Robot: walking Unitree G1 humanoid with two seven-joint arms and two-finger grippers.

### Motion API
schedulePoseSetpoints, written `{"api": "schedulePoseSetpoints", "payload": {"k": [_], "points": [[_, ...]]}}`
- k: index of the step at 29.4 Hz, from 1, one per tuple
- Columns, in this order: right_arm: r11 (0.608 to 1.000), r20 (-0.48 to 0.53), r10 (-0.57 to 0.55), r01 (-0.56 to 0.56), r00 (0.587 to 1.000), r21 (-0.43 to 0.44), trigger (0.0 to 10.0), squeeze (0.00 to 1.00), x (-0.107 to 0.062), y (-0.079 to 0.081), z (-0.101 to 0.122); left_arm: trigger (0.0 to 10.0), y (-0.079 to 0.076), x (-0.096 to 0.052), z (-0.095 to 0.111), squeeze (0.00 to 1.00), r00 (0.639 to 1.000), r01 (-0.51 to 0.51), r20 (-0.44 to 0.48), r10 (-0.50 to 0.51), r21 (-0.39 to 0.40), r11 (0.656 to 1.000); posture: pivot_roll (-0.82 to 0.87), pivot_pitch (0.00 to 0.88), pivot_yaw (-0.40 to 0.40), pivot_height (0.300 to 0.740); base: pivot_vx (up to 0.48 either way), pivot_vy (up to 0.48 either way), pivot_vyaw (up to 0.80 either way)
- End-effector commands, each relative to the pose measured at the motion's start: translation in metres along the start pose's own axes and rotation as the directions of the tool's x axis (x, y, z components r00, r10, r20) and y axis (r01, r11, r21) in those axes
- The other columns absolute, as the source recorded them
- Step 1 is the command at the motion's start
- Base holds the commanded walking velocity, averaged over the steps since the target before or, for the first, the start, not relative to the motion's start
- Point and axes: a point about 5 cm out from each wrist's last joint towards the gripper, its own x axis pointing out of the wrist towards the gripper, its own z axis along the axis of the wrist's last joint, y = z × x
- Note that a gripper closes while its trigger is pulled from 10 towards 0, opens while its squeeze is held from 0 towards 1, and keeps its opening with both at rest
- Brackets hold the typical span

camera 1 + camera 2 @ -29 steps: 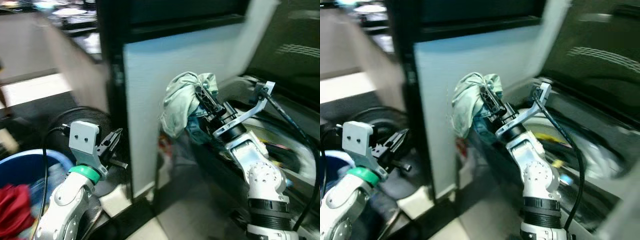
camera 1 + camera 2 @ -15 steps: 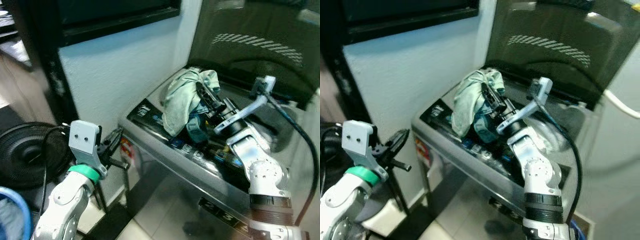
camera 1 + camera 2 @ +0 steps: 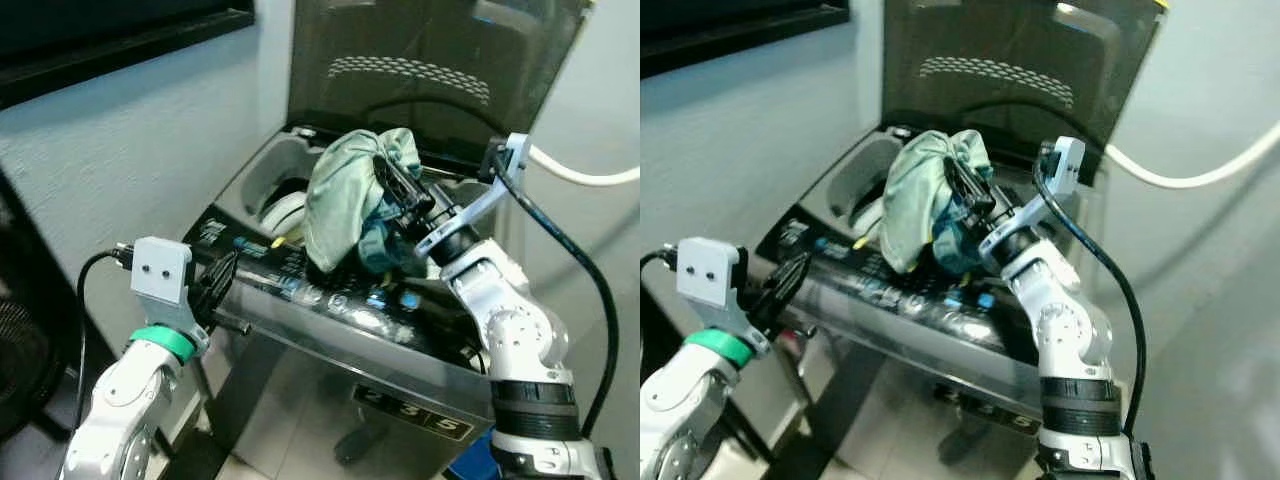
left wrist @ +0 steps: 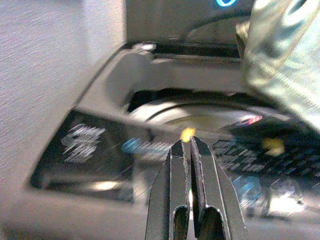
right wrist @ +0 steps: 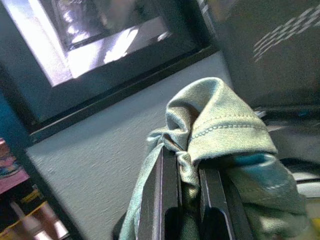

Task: Clothes washing

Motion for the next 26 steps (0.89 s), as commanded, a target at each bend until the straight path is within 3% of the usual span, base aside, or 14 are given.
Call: {"api": "schedulePoseSetpoints", "payload": {"k": [1,26], "points": [[1.0,0.013,0.009,-0.009,1.0,-0.01,10.0,0.0,0.0005,0.0021,0.0041,10.0,-0.001,-0.0015,-0.0034,0.0,1.0,0.002,-0.017,-0.002,-0.002,1.0,0.03,0.0,0.02,0.74,0.0,0.0,-0.8],[0.999,-0.017,0.041,-0.041,0.999,-0.004,10.0,0.0,0.0017,0.01,-0.0016,10.0,0.0002,-0.0028,-0.0034,0.0,1.0,-0.008,-0.016,0.008,-0.001,1.0,0.03,0.0,0.012,0.74,0.0,0.0,-0.8]]}}
